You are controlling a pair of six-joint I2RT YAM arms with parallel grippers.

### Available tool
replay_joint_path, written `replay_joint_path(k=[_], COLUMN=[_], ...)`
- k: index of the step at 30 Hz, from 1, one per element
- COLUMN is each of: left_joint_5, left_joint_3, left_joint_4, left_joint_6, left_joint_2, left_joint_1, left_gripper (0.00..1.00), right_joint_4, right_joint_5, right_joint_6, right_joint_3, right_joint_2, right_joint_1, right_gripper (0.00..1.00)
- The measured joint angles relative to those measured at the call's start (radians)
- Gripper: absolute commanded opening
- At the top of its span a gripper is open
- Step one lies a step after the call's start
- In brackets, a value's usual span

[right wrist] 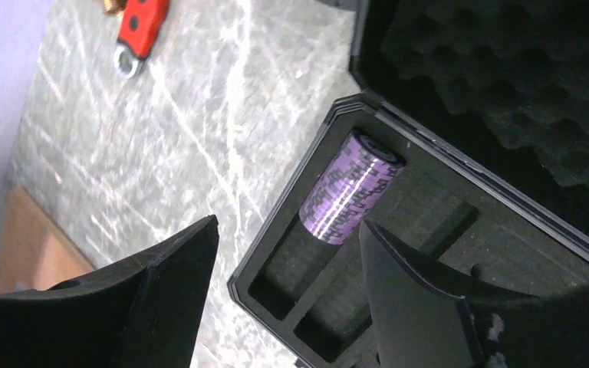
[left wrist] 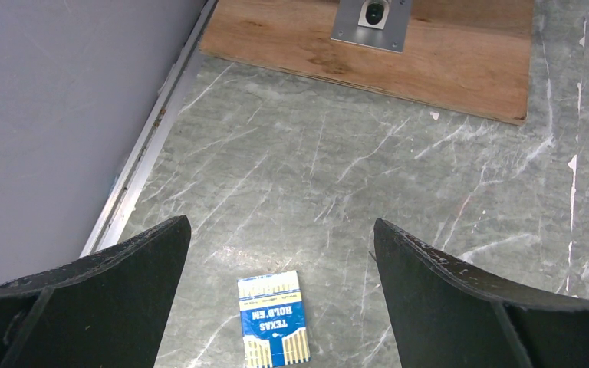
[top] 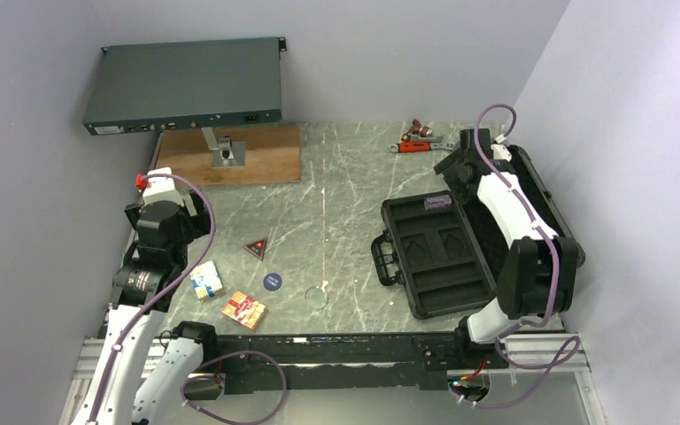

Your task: Pack up texas hold em set

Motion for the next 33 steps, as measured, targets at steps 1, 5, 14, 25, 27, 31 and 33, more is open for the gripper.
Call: replay_joint_path(k=[1,5,14,25,27,31,33], left_joint_5=[0.0,0.0,0.0,-0.001,-0.001,-0.001,-0.001], left_joint_3=[0.0,0.0,0.0,0.0,0.0,0.0,0.0], left_joint_4=[0.0,0.0,0.0,0.0,0.0,0.0,0.0], left_joint_6=[0.0,0.0,0.0,0.0,0.0,0.0,0.0], left_joint_2=[-0.001,-0.002,-0.002,-0.001,0.0,0.001,0.005], left_joint_1=[0.0,0.0,0.0,0.0,0.0,0.0,0.0], left_gripper=[0.96,0.96,0.96,0.96,0.96,0.96,0.96], right_joint_4=[0.034,0.159,0.233,0.225,0.22,0.209,0.203], right_joint_5=[-0.021,-0.117,-0.29,-0.32,-0.296,-0.235,-0.203], right_joint_6=[-0.039,-0.173,-0.377,-0.46,-0.464,-0.467,-0.467], right_joint_3=[-0.021,-0.116,-0.171,-0.157,-0.148,-0.135,-0.124], right_joint_2=[-0.019,-0.072,-0.026,0.112,0.119,0.123,0.126], right_joint_1=[0.0,0.002,0.02,0.053,0.058,0.064,0.072], right_gripper=[0.66,0.4,0.02,0.0,0.0,0.0,0.01])
